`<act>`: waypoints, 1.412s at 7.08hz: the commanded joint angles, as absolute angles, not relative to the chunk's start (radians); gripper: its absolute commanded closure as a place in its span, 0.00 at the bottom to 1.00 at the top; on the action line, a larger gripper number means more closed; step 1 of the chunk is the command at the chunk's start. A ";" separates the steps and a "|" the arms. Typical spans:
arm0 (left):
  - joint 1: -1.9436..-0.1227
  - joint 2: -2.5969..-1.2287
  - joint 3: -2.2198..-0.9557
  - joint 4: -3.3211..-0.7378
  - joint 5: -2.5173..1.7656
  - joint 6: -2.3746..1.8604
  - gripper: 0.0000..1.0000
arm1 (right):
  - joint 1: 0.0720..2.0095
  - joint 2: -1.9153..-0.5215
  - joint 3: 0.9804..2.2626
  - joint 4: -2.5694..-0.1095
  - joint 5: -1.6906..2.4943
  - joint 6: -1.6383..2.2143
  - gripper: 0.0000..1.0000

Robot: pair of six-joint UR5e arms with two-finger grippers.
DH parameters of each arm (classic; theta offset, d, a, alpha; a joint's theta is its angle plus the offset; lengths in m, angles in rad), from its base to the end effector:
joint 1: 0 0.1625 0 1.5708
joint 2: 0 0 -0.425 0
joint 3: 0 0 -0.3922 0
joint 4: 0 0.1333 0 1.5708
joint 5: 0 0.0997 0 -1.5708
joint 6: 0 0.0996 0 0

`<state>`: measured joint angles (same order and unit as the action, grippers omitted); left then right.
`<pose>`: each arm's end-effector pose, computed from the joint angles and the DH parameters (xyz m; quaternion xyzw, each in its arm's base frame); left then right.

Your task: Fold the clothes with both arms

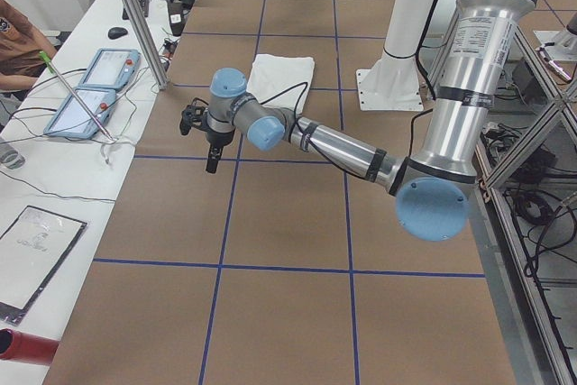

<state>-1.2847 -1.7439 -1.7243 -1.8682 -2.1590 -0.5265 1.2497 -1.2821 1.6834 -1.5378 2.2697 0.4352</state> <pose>0.0871 -0.5727 0.4643 0.1608 0.3695 -0.0209 0.9150 -0.1251 -0.5955 0.4439 0.0647 -0.3855 -0.0213 0.9202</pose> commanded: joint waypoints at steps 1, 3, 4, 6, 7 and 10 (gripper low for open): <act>-1.444 -1.703 -1.723 -1.710 -2.183 -0.143 0.00 | 1.385 -1.444 1.718 -1.539 2.332 0.223 0.00; -1.537 -1.648 -1.718 -1.657 -2.186 0.099 0.00 | 1.458 -1.535 1.750 -1.566 2.335 0.080 0.00; -1.549 -1.617 -1.723 -1.673 -2.187 0.107 0.00 | 1.469 -1.546 1.784 -1.635 2.344 0.083 0.00; -1.545 -1.605 -1.713 -1.748 -2.169 -0.042 0.00 | 1.488 -1.566 1.839 -1.632 2.333 0.075 0.00; -1.545 -1.561 -1.683 -1.767 -2.177 -0.037 0.00 | 1.496 -1.566 1.850 -1.632 2.330 0.075 0.00; -1.545 -1.540 -1.628 -1.753 -2.256 -0.040 0.00 | 1.506 -1.583 1.810 -1.756 2.362 0.089 0.00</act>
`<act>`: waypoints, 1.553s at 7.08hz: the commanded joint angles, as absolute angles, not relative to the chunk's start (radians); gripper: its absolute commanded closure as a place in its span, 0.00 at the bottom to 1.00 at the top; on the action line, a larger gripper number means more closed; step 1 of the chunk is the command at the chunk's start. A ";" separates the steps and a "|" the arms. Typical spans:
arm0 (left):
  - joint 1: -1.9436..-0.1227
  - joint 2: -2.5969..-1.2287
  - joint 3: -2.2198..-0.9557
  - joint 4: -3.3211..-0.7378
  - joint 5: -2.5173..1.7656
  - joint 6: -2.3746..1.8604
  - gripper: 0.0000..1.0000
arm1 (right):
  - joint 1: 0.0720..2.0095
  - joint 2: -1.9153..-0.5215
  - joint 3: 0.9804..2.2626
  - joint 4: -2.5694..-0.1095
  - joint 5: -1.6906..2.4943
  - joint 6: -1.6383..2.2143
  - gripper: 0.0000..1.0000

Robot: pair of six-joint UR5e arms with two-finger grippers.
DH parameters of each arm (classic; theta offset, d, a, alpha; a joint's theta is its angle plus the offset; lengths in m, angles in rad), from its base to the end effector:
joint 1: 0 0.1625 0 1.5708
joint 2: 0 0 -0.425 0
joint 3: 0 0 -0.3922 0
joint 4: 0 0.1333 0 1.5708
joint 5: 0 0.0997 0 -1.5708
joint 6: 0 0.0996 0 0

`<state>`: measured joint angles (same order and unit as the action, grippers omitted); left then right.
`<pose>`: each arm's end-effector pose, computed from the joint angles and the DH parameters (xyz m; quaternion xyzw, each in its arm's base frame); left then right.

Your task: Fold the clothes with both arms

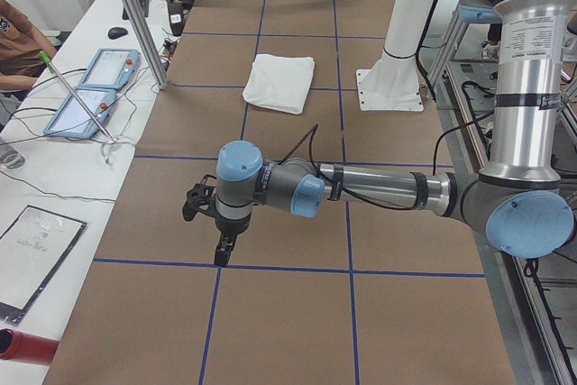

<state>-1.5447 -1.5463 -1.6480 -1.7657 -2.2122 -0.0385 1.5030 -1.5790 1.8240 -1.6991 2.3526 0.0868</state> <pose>-0.0607 -0.4992 0.6196 0.1070 0.3164 0.0331 0.9420 0.0302 -0.4874 0.5509 0.0244 -0.3834 -0.0135 0.9232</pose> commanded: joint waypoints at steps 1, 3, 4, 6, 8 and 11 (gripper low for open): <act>-1.545 -1.542 -1.640 -1.712 -2.261 -0.040 0.00 | 1.512 -1.610 1.796 -1.756 2.367 0.078 0.00; -1.545 -1.542 -1.626 -1.697 -2.261 0.038 0.00 | 1.538 -1.650 1.751 -1.744 2.397 0.080 0.00; -1.545 -1.548 -1.628 -1.660 -2.261 0.044 0.00 | 1.549 -1.651 1.723 -1.743 2.419 0.080 0.00; -1.545 -1.548 -1.640 -1.620 -2.263 0.046 0.00 | 1.565 -1.651 1.684 -1.701 2.422 0.014 0.00; -1.545 -1.546 -1.638 -1.621 -2.263 0.046 0.00 | 1.565 -1.652 1.684 -1.698 2.413 0.011 0.00; -1.545 -1.542 -1.638 -1.621 -2.264 0.045 0.00 | 1.565 -1.647 1.687 -1.675 2.381 0.014 0.00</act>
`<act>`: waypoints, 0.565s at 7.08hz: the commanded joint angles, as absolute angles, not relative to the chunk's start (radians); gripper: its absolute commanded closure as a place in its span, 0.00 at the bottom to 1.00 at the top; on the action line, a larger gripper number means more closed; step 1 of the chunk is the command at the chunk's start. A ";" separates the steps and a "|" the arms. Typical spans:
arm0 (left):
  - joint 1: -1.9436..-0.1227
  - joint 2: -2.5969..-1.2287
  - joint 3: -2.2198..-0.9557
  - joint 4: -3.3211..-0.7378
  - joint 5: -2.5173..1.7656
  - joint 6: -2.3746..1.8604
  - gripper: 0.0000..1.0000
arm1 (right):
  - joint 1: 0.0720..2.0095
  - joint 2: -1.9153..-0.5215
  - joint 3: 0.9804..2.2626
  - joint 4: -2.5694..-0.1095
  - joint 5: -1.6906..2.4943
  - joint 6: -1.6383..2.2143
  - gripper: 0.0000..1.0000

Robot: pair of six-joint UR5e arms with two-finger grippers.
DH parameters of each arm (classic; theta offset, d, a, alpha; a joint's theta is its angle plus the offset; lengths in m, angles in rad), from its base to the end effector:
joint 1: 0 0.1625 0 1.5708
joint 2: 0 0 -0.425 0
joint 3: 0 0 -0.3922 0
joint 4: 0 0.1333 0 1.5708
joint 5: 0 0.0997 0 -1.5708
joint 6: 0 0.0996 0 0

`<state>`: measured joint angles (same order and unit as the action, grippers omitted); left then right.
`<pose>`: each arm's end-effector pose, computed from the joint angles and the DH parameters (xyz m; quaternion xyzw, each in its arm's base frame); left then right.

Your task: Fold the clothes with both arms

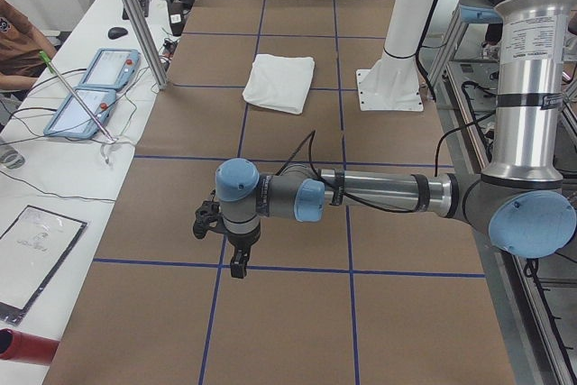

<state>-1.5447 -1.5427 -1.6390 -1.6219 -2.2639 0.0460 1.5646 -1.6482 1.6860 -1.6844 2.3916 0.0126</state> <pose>-0.0570 -0.4879 0.6388 0.0463 0.3389 0.0493 0.9384 0.0576 -0.4537 0.6467 -0.0385 -0.3983 0.0180 0.9162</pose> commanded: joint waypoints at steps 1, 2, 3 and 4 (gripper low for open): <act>-1.545 -1.543 -1.634 -1.621 -2.267 0.031 0.00 | 1.565 -1.646 1.690 -1.677 2.381 0.021 0.00; -1.545 -1.543 -1.628 -1.621 -2.302 -0.003 0.00 | 1.565 -1.643 1.693 -1.675 2.381 0.025 0.00; -1.545 -1.545 -1.634 -1.627 -2.309 -0.068 0.00 | 1.565 -1.640 1.692 -1.677 2.381 0.025 0.00; -1.543 -1.545 -1.632 -1.629 -2.309 -0.071 0.00 | 1.565 -1.637 1.693 -1.675 2.381 0.025 0.00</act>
